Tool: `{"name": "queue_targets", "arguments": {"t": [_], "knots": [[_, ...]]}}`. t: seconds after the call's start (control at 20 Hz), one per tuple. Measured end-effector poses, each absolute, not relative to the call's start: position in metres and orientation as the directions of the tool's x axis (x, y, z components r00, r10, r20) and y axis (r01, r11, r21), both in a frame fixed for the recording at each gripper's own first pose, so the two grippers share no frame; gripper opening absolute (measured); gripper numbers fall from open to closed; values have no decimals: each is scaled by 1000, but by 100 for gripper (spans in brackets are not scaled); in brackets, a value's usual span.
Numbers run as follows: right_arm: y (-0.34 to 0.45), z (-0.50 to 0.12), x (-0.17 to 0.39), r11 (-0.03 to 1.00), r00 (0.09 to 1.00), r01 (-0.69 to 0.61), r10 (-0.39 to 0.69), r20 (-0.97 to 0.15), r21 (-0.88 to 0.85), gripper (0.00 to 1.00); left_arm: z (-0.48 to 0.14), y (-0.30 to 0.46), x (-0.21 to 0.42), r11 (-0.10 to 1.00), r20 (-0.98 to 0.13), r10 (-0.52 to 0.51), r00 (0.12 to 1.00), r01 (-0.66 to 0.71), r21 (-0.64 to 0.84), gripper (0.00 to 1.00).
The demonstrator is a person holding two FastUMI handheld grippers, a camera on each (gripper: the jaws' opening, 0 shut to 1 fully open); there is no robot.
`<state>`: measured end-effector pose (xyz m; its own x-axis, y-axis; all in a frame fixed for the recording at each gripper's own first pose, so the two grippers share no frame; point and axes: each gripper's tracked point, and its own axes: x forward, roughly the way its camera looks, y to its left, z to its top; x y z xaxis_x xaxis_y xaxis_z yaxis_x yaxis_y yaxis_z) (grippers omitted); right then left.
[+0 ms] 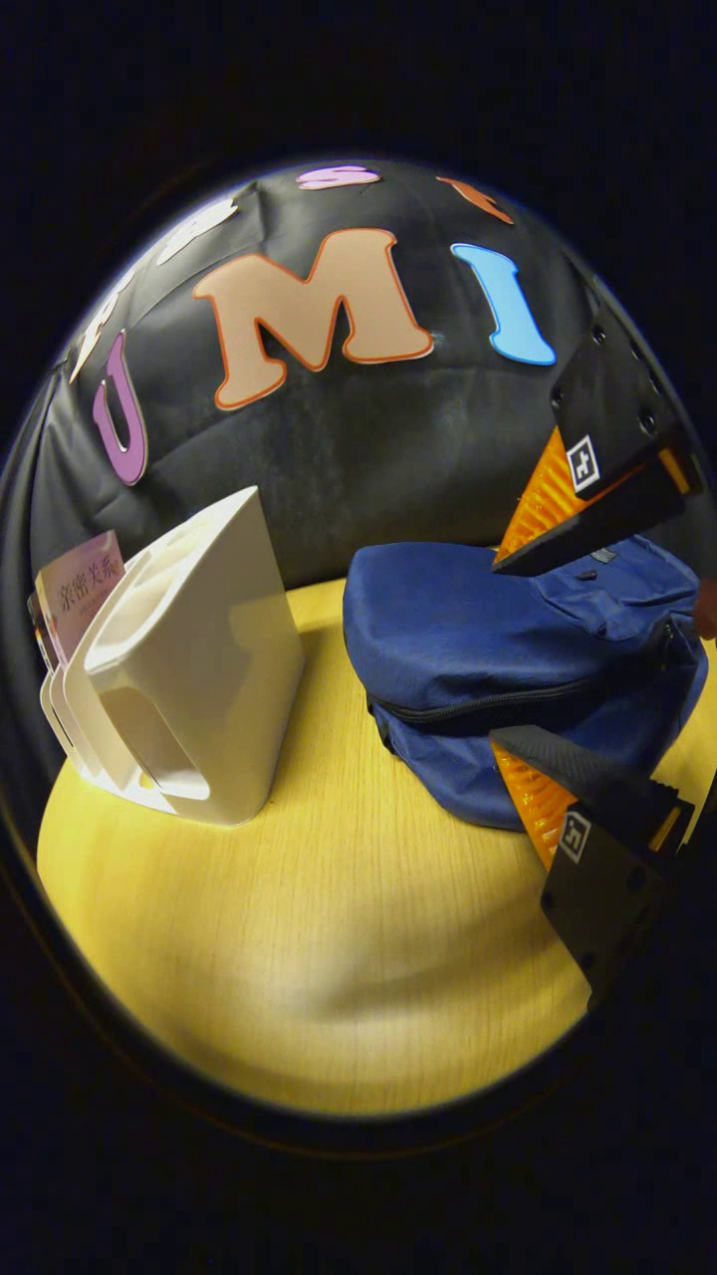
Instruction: Open the schoolbag, grab two books from the bookshelf and put them into the schoolbag.
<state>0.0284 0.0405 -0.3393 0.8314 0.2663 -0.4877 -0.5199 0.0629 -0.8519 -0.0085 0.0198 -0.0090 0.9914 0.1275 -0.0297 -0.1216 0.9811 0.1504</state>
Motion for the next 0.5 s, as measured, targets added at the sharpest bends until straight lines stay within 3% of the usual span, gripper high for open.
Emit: {"name": "queue_targets", "arguments": {"t": [0.05,0.2,0.25,0.4,0.5], "knots": [[45,-341,32,53,829,-517,277,-485,-854,98,-8,21,-8,980,-28,133,991,-128,155,94],[53,-343,43,27,826,-512,291,-483,-859,97,-10,24,-12,978,-44,149,988,-141,156,94],[55,-344,47,21,826,-511,290,-484,-859,87,-11,24,-14,978,-48,154,987,-145,152,94],[56,-362,52,7,791,-572,268,-550,-820,82,-12,25,-16,976,-58,167,984,-156,152,94],[53,-378,48,-7,753,-627,253,-608,-779,67,-12,25,-17,976,-58,168,984,-158,153,94]]}}
